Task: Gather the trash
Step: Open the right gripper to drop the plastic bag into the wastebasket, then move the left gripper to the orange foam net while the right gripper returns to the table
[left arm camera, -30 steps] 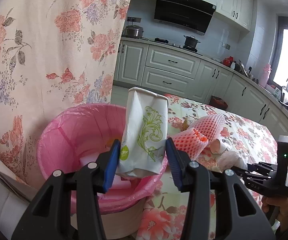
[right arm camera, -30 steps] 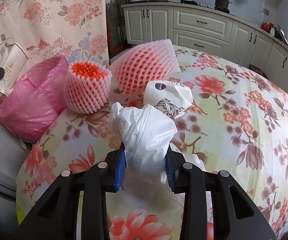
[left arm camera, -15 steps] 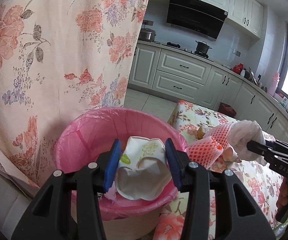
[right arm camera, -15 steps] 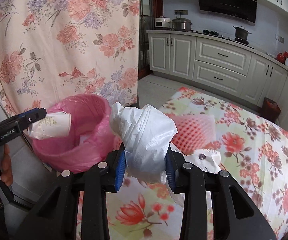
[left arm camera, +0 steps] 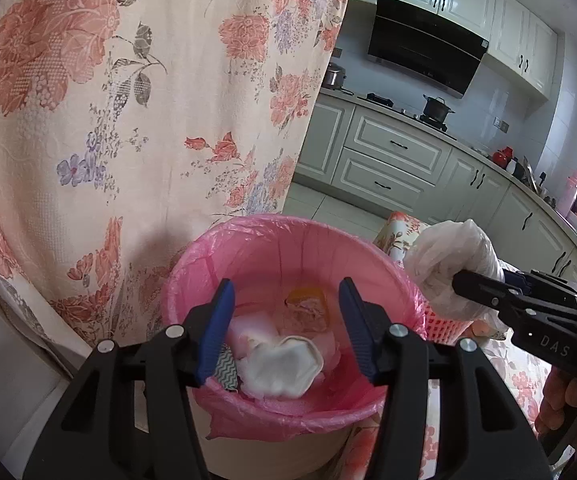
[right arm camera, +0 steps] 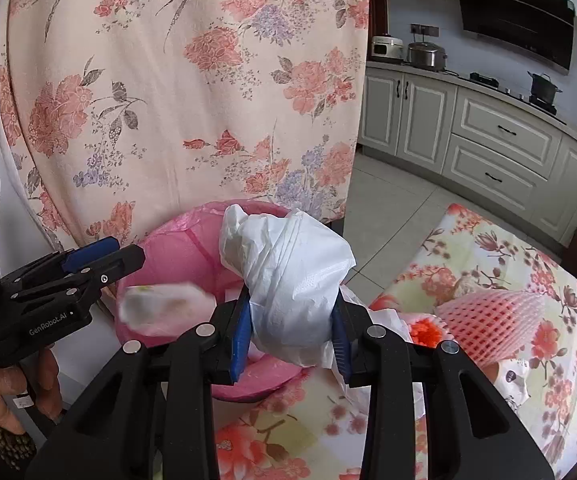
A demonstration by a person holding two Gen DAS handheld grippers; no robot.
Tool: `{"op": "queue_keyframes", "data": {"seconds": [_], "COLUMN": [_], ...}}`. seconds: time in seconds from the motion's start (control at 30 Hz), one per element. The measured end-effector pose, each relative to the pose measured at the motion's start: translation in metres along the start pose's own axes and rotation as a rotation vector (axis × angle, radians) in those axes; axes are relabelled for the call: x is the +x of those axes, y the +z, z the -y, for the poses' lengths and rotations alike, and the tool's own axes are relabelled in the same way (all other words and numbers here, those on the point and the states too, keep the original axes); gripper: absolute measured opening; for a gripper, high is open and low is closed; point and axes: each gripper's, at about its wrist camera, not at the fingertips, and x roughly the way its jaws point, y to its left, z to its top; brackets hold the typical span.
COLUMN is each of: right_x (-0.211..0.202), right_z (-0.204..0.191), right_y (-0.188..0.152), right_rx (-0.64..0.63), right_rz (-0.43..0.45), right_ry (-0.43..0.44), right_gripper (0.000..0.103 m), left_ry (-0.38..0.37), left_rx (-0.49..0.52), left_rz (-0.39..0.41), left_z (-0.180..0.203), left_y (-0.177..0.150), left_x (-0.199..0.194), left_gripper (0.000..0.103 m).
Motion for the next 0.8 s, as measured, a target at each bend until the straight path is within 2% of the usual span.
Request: {"op": "queue_keyframes", "data": {"seconds": [0.1,0.43,0.47,0.5,0.57,0.8], "right_x": [0.009,0.023,0.024,0.026,0.026,0.014], "right_z": [-0.009,-0.023,-0.024,-0.025,-0.024,-0.01], "right_y": [0.0,0.002,0.002,0.003,0.004,0.0], "right_rx": [-0.012,-0.048,-0.053,-0.053,-0.047,-0.014], "right_rz": [-0.008,-0.029,-0.03,-0.029,-0.009,0.01], "right_ry": [0.012,0.027,0.029,0.029,0.02,0.004], "right_gripper": [0.036,0.037,0.039,0.053,0.069,0.069], "left_ry": [0.006,0.011,0.012,0.013,0.015,0.011], "left_rx": [-0.018,-0.038,-0.039,-0.04,-0.042,-0.029], "left_rz": [0.005,0.009,0.01,0.013,0.016,0.012], "left_z": [-0.007,-0.015,-0.016,-0.017,-0.018,-0.014], "left_y": [0.0,-0.003,-0.002,-0.002,-0.001,-0.001], "left_x": [-0.002,-0.008,-0.008,-0.01,-0.01,-0.01], "left_gripper": [0.058,0.058,0.058,0.059,0.06,0.06]}}
